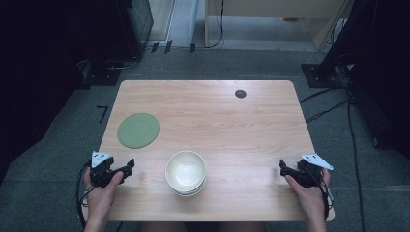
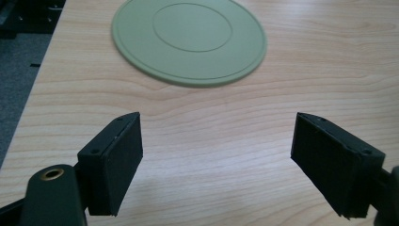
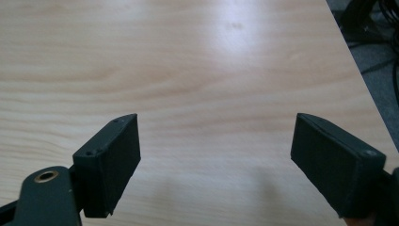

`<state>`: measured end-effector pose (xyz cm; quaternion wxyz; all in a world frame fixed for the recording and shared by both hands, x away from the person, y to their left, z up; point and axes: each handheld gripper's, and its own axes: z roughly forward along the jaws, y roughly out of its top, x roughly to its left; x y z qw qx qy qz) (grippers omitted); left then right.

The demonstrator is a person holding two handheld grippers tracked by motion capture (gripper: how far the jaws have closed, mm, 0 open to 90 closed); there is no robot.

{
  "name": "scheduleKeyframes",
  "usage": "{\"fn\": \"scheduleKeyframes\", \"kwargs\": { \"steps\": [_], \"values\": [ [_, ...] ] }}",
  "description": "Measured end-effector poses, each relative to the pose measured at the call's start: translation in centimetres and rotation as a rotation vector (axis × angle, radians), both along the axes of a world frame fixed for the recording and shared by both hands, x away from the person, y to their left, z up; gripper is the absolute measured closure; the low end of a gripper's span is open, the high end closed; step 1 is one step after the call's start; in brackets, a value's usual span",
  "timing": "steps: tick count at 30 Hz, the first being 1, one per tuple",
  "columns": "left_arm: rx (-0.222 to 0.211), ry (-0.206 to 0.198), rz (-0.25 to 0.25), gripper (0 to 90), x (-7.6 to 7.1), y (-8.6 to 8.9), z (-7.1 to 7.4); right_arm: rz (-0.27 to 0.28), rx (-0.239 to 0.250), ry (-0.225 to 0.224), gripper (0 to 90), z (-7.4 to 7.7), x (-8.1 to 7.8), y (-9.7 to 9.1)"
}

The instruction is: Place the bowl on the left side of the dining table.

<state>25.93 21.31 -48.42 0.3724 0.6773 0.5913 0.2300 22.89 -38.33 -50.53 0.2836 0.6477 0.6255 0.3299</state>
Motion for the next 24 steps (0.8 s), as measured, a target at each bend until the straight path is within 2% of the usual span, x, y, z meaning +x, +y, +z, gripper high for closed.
{"fn": "scheduleKeyframes", "kwargs": {
  "steps": [2,5,11,14,15,19,20,24],
  "values": [
    [-0.003,-0.010,-0.009,17.1,-0.1,-0.4,0.4,0.022,0.014,-0.035,16.0,1.2,-0.1,1.2],
    [-0.018,-0.028,-0.029,17.1,-0.3,-1.2,1.2,0.016,0.001,-0.067,18.1,2.3,-0.4,2.3],
    [-0.042,-0.034,-0.052,17.1,-0.4,-2.0,2.3,0.040,0.024,-0.086,17.4,3.7,-0.6,3.6],
    [-0.058,-0.048,-0.065,17.1,-0.5,-2.5,2.9,0.067,0.029,-0.097,17.3,4.3,-0.6,4.7],
    [-0.065,-0.060,-0.077,17.1,-0.7,-2.9,3.4,0.085,0.029,-0.103,17.8,4.8,-0.6,5.6],
    [-0.069,-0.073,-0.104,17.1,-0.9,-3.6,3.9,0.093,0.016,-0.112,19.1,5.3,-0.7,6.8],
    [-0.069,-0.077,-0.119,17.2,-1.0,-3.9,4.2,0.110,0.026,-0.121,20.0,5.8,-0.7,7.6],
    [-0.078,-0.089,-0.135,17.2,-1.2,-4.3,4.7,0.138,0.043,-0.137,20.2,6.4,-0.9,8.7]
  ]
}}
